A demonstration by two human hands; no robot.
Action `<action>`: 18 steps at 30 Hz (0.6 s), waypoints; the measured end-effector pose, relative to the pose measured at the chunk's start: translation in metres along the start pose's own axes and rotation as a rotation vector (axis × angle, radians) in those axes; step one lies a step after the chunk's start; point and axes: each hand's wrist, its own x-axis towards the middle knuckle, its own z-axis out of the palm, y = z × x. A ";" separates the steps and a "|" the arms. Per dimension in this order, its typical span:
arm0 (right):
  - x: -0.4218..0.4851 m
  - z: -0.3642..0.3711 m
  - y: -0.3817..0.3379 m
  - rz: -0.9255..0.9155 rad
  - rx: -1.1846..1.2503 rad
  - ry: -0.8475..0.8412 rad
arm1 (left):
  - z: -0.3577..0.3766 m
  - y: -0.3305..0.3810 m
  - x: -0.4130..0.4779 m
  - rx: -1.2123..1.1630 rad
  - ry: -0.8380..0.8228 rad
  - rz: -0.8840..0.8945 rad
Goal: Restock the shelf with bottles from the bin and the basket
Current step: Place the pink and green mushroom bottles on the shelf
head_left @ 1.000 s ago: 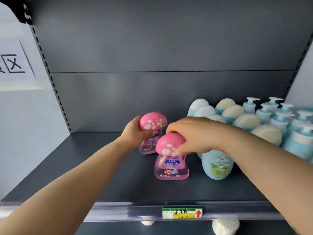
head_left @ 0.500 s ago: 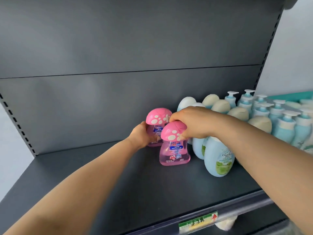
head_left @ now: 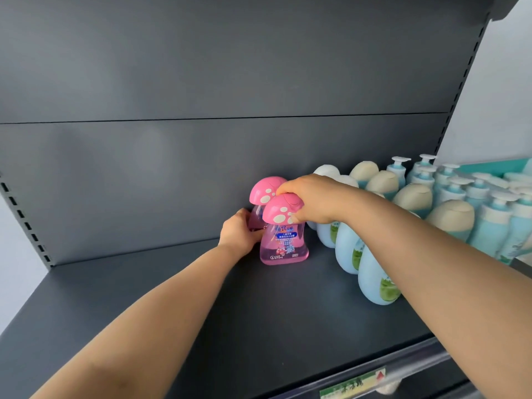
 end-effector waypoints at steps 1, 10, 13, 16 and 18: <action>0.000 0.000 0.000 0.000 0.000 -0.003 | 0.000 0.001 -0.001 0.003 0.003 0.007; 0.002 -0.005 0.002 0.007 0.026 -0.061 | -0.001 -0.001 -0.003 -0.025 0.004 -0.008; 0.003 -0.003 0.003 0.012 0.053 -0.067 | -0.007 -0.004 -0.002 -0.063 -0.072 -0.040; 0.001 -0.001 0.003 0.024 0.079 -0.064 | -0.017 -0.006 -0.006 -0.073 -0.124 -0.063; -0.006 0.000 0.003 0.032 0.124 -0.063 | -0.028 0.000 -0.015 -0.064 -0.073 -0.062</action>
